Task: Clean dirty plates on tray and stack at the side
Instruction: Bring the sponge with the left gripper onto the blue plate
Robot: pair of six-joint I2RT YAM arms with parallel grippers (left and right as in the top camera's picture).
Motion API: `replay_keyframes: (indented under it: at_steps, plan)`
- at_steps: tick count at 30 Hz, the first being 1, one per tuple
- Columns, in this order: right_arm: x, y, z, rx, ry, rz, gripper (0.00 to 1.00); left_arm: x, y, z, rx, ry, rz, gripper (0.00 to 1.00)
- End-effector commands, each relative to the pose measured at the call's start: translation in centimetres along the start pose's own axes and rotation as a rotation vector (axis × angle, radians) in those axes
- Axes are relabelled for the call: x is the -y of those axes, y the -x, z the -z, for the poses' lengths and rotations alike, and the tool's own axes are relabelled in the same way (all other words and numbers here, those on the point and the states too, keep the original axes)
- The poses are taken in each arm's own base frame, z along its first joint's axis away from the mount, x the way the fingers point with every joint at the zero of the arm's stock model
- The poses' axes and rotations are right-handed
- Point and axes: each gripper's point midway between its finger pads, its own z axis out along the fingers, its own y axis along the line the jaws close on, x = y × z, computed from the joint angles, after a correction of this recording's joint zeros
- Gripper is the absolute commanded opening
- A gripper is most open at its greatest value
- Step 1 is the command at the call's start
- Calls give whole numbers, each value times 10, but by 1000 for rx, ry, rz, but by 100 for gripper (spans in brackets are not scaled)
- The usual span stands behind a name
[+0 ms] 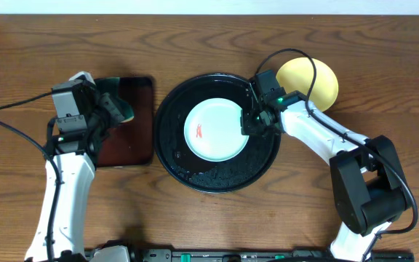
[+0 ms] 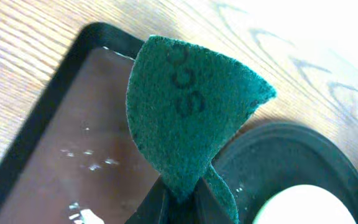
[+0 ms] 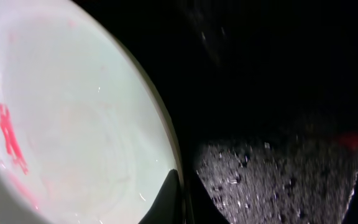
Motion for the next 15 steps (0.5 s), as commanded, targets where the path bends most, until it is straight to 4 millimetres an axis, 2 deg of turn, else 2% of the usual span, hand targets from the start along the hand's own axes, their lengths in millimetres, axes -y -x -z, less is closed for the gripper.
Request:
replay_keyframes:
  at_steps: [1,2,5,8,12,15]
  plan:
    - [-6,6,1,24,3,44,1,-9,0,-8,-11,54,-16,8]
    - [-6,6,1,27,4,45,1,-11,-4,-12,-26,61,-13,7]
    - [-6,7,1,30,-3,67,1,9,-16,-14,-92,-61,-8,8]
    - [-4,6,0,32,-20,83,1,21,-8,-13,-66,-119,-18,7]
    - [-3,4,0,24,-23,82,1,64,-15,6,-112,-332,-42,7]
    - [-4,6,-2,29,-20,81,1,87,-33,12,-166,-388,-61,8]
